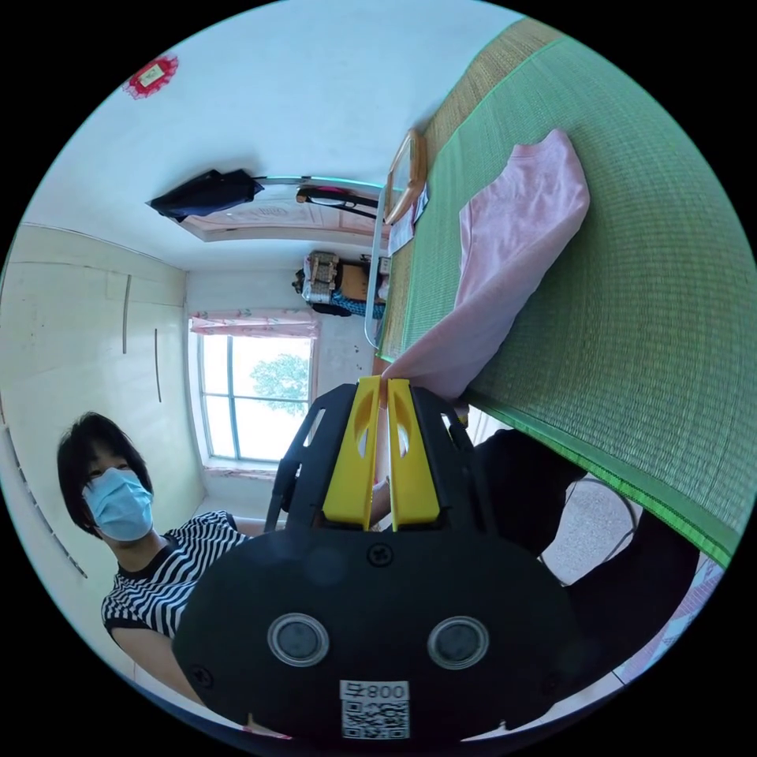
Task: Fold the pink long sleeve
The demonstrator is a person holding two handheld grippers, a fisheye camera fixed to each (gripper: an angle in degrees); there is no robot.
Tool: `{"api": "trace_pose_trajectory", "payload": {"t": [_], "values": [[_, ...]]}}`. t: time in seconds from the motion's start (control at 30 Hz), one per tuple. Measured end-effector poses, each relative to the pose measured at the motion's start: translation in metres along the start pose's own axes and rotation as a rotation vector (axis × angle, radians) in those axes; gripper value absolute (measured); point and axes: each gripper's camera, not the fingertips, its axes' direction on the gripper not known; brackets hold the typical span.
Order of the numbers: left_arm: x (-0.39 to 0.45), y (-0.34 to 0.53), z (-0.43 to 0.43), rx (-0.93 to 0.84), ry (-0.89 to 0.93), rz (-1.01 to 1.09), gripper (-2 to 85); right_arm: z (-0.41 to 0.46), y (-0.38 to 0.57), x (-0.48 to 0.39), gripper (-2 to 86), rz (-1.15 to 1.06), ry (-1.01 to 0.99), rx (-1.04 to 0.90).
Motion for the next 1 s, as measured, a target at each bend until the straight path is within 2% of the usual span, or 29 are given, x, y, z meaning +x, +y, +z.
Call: {"api": "trace_pose_trajectory", "payload": {"t": [0.17, 0.43, 1.0], "values": [[-0.006, 0.013, 0.007, 0.000, 0.035, 0.015, 4.4, -0.018, 0.010, 0.011, 1.3, 0.009, 0.019, 0.004], [-0.001, 0.038, 0.027, -0.062, 0.008, 0.084, 3.6, -0.065, 0.051, 0.045, 1.2, 0.063, 0.049, 0.010], [-0.043, 0.123, 0.117, -0.195, 0.018, 0.170, 3.5, -0.189, 0.184, 0.110, 1.1, 0.051, -0.046, 0.085]]}}
